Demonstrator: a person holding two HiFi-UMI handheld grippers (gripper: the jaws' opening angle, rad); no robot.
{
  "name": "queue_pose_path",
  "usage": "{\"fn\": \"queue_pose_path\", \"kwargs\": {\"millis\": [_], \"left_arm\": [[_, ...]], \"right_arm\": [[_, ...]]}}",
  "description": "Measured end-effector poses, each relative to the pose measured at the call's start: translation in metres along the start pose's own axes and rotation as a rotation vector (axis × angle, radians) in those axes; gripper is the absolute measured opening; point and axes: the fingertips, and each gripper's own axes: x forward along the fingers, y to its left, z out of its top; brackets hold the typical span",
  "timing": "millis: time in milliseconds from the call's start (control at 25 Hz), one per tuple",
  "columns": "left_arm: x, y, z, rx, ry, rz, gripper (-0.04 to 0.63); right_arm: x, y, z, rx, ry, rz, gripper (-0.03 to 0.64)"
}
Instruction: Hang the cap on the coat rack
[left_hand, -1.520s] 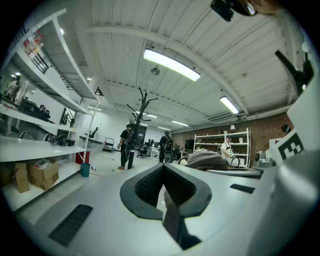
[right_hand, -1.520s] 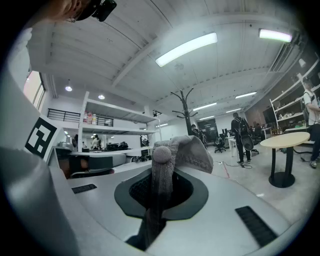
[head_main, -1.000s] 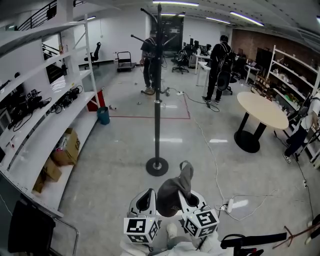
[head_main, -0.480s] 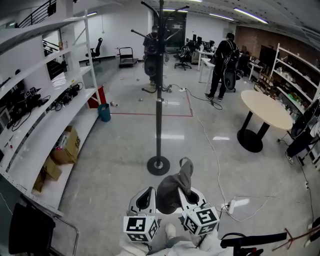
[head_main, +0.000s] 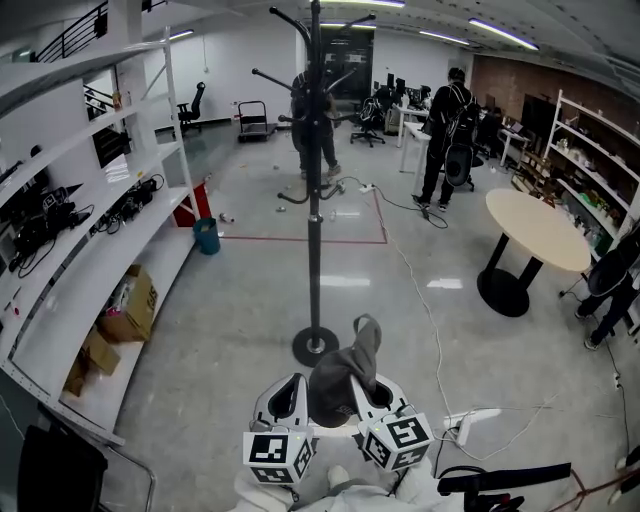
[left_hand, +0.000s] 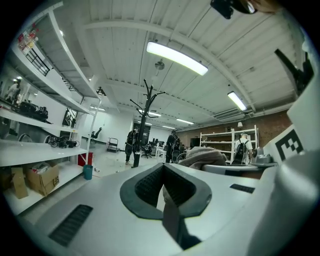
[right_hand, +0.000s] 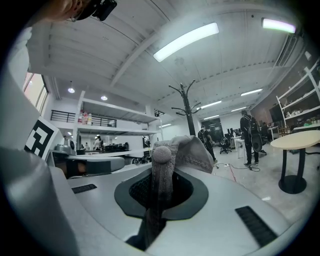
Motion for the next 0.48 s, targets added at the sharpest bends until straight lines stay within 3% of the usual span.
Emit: {"fn": "queue_pose_path", "kwargs": {"millis": [480], "left_arm": [[0.070,0.009,0.002,0.003,0.005,0.040,0.003]], "right_arm": [[0.051,-0.051,0.006,-0.005,0.003,0.034,0.023]]}}
